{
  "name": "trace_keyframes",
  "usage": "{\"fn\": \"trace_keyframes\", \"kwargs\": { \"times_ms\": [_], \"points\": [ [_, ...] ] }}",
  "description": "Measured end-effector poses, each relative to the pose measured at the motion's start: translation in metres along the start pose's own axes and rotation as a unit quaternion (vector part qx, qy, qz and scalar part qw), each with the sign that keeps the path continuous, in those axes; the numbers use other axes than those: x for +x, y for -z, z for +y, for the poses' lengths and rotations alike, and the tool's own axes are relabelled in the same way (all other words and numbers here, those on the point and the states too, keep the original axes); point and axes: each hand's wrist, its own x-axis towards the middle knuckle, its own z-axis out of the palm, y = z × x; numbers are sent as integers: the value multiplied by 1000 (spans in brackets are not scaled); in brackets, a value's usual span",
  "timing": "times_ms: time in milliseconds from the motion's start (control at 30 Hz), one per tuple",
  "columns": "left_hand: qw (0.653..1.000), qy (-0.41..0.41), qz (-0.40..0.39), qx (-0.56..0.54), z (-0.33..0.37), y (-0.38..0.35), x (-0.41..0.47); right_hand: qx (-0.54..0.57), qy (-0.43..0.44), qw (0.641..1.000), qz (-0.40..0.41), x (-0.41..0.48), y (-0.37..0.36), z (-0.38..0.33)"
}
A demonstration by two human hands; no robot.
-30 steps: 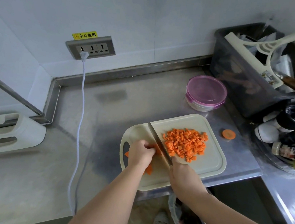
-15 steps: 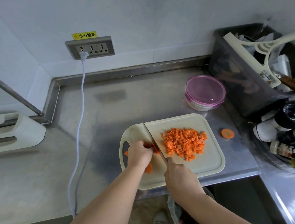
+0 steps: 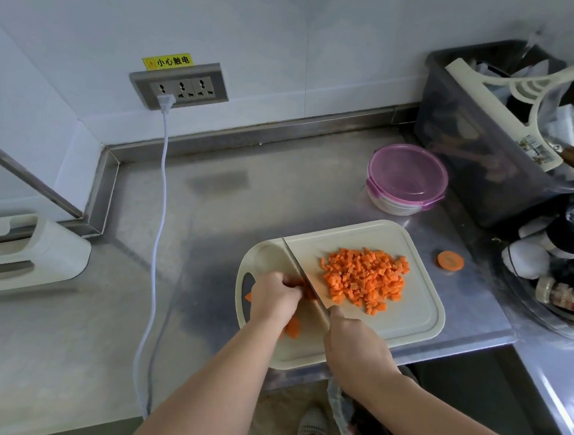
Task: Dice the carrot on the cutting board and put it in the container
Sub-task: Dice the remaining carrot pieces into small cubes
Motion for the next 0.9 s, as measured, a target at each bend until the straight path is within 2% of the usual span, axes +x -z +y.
{"fn": "trace_keyframes", "kwargs": {
  "times_ms": [200,433,900],
  "points": [
    [1000,-2,9,1,0,0,0,25,-17,1000,-8,5,0,1],
    [1000,-12,-7,12,2,2,-6,85,14,995,45,-4,5,3],
    [1000,-4,8,-5,5,4,-9,51,15,998,20,-7,7,-6]
  ]
}}
